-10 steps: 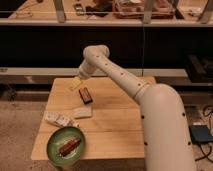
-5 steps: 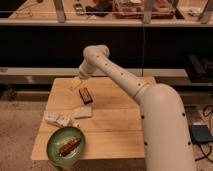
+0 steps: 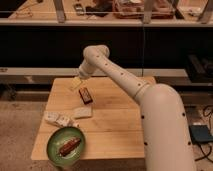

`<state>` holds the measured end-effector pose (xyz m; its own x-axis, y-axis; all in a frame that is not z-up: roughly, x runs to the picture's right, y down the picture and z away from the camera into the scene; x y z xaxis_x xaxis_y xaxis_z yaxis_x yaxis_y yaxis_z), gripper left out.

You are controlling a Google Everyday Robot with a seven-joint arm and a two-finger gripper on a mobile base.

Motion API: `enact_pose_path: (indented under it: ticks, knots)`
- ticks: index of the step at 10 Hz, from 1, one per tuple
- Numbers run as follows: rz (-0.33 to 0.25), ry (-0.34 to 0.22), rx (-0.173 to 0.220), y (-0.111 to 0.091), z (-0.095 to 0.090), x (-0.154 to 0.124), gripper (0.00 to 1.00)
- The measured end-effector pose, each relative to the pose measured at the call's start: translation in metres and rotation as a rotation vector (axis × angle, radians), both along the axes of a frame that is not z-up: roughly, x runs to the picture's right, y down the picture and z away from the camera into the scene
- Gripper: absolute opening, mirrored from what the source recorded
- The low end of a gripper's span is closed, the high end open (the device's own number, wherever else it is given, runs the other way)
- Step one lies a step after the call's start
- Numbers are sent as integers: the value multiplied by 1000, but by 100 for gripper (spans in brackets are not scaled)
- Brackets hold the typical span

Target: Place the white sponge in the ceramic bowl

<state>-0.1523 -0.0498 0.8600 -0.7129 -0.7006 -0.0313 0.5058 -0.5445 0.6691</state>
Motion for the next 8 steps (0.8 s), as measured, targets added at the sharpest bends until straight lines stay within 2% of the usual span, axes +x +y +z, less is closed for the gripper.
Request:
enact_pose_path:
  ticks: [6, 8]
  knots:
    - [-2, 1, 1, 0, 0, 0, 80]
    - [-33, 4, 4, 7, -3, 3, 80]
